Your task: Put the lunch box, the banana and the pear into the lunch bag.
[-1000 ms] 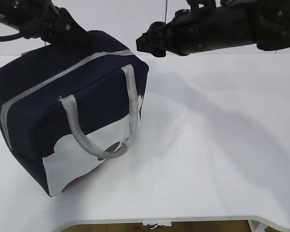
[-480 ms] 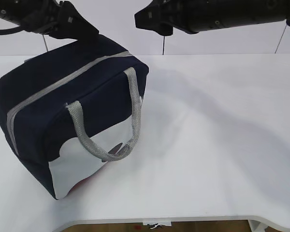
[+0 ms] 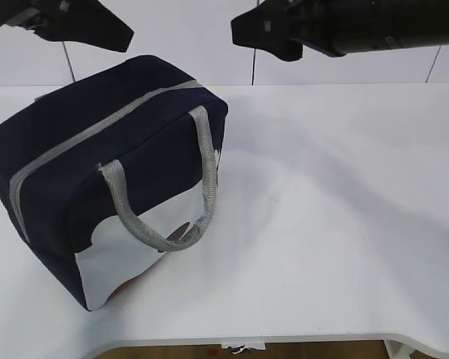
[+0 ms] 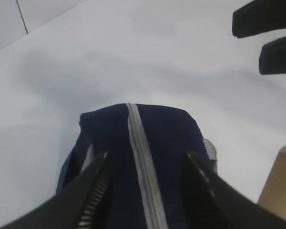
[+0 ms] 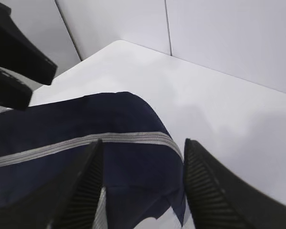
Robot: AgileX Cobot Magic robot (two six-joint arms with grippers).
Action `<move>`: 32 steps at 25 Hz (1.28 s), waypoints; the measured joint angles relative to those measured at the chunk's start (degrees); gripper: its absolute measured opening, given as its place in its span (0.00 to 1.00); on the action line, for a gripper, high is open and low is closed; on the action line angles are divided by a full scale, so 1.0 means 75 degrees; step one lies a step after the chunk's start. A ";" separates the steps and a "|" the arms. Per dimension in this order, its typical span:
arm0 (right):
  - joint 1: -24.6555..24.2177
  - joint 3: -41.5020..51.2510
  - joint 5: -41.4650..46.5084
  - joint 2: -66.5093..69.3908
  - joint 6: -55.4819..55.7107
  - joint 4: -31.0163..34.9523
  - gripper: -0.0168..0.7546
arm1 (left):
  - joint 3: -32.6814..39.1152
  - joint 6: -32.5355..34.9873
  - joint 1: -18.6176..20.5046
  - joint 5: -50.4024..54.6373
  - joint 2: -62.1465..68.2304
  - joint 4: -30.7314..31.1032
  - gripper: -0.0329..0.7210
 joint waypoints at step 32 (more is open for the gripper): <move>0.0000 0.1083 -0.0877 -0.2414 0.0027 0.0000 0.56 | 0.1680 -0.5488 0.0000 0.2647 -0.4857 0.4791 0.46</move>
